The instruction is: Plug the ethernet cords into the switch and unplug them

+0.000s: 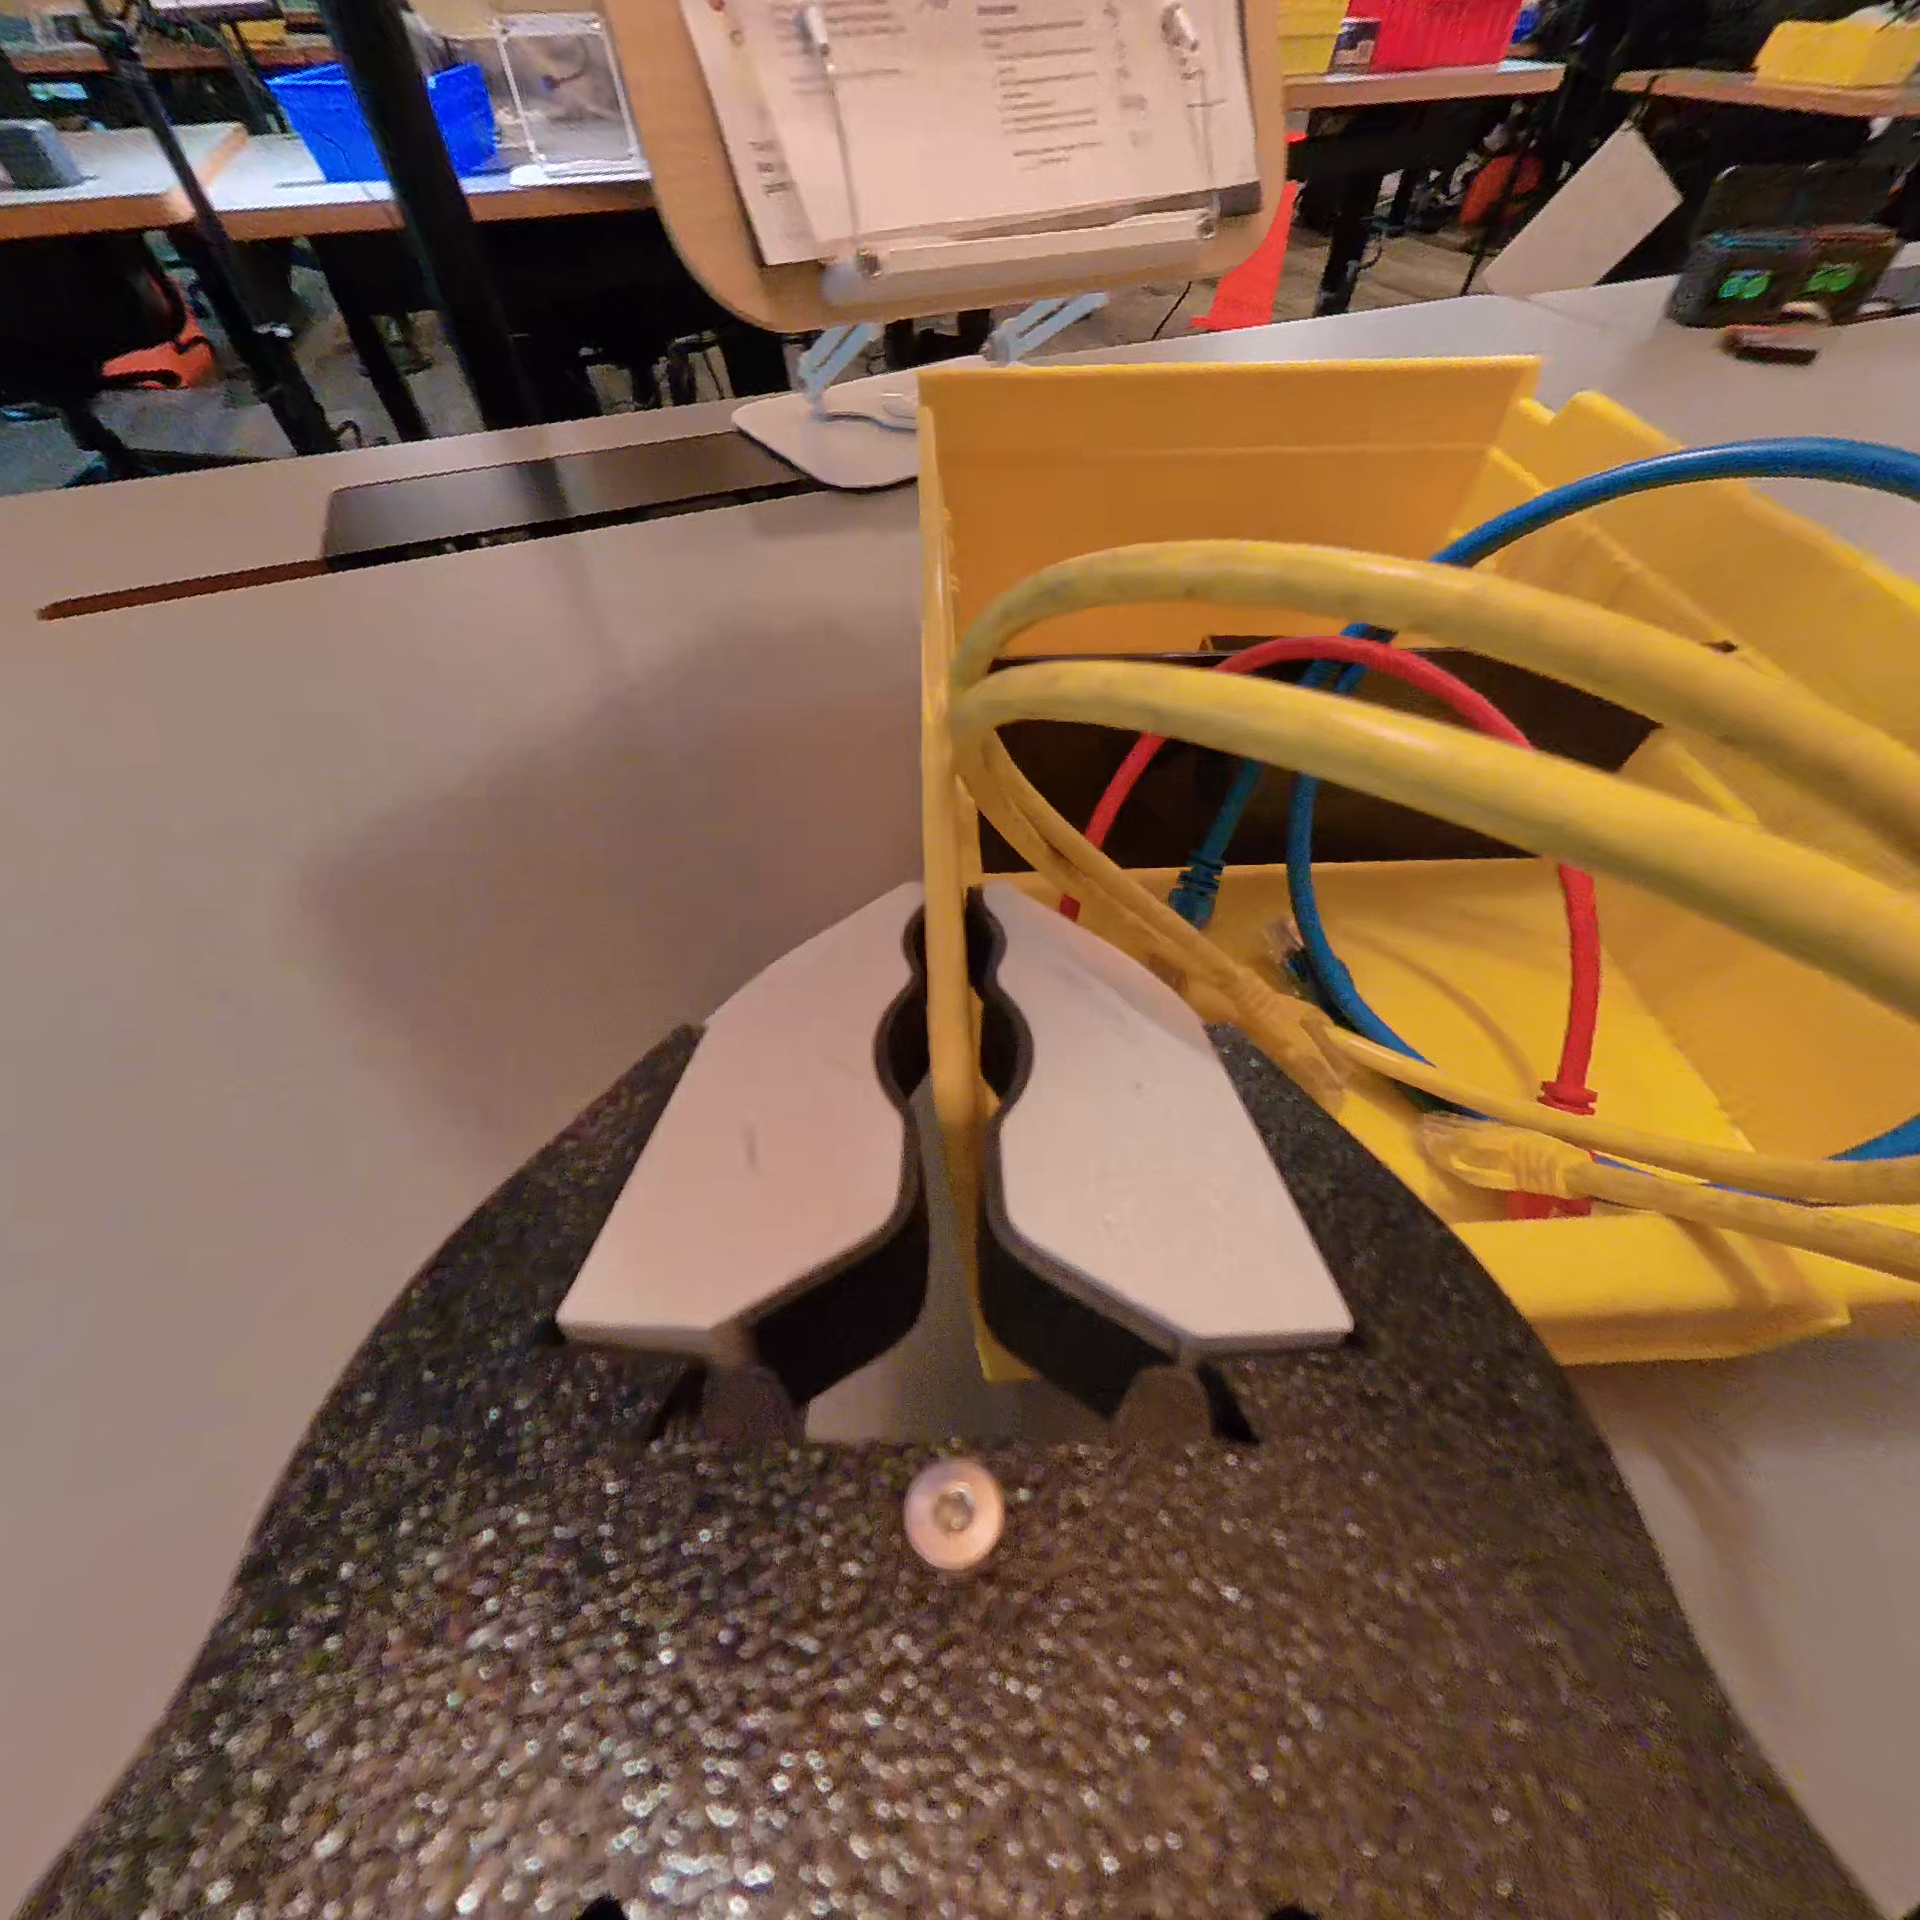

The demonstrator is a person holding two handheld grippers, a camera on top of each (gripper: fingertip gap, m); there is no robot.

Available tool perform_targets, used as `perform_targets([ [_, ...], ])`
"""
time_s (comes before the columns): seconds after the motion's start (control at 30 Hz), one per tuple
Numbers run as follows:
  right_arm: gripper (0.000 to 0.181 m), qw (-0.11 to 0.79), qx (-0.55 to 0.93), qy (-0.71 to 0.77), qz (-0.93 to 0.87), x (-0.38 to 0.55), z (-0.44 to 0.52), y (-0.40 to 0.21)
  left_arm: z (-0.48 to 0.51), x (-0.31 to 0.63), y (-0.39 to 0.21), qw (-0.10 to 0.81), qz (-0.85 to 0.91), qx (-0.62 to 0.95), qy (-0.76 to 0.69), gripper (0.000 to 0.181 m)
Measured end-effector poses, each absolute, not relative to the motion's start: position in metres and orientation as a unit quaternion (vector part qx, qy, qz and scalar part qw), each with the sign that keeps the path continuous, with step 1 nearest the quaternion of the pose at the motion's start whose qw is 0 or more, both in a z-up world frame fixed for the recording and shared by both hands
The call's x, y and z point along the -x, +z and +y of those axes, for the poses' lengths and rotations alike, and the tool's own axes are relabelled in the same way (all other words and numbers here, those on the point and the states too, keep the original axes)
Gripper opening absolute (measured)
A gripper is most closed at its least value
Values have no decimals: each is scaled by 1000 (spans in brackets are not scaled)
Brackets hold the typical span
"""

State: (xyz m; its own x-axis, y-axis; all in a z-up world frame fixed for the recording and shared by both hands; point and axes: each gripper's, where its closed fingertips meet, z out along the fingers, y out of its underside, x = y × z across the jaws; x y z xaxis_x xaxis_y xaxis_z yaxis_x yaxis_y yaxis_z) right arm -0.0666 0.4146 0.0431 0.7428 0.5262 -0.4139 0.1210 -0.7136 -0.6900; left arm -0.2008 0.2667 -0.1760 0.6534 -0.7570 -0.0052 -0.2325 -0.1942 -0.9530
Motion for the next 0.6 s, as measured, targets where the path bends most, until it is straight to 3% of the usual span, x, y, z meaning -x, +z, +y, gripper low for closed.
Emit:
perform_targets([
  [0.1,29,367,869,287,-167,-1,369,79,277,219,-176,542,328,739,-230,4],
  [0.2,31,392,879,242,-123,-81,321,70,291,243,-176,548,305,748,-216,4],
  [0.6,31,237,957,121,118,-331,158,-189,379,341,-176,573,208,781,-135,8],
])
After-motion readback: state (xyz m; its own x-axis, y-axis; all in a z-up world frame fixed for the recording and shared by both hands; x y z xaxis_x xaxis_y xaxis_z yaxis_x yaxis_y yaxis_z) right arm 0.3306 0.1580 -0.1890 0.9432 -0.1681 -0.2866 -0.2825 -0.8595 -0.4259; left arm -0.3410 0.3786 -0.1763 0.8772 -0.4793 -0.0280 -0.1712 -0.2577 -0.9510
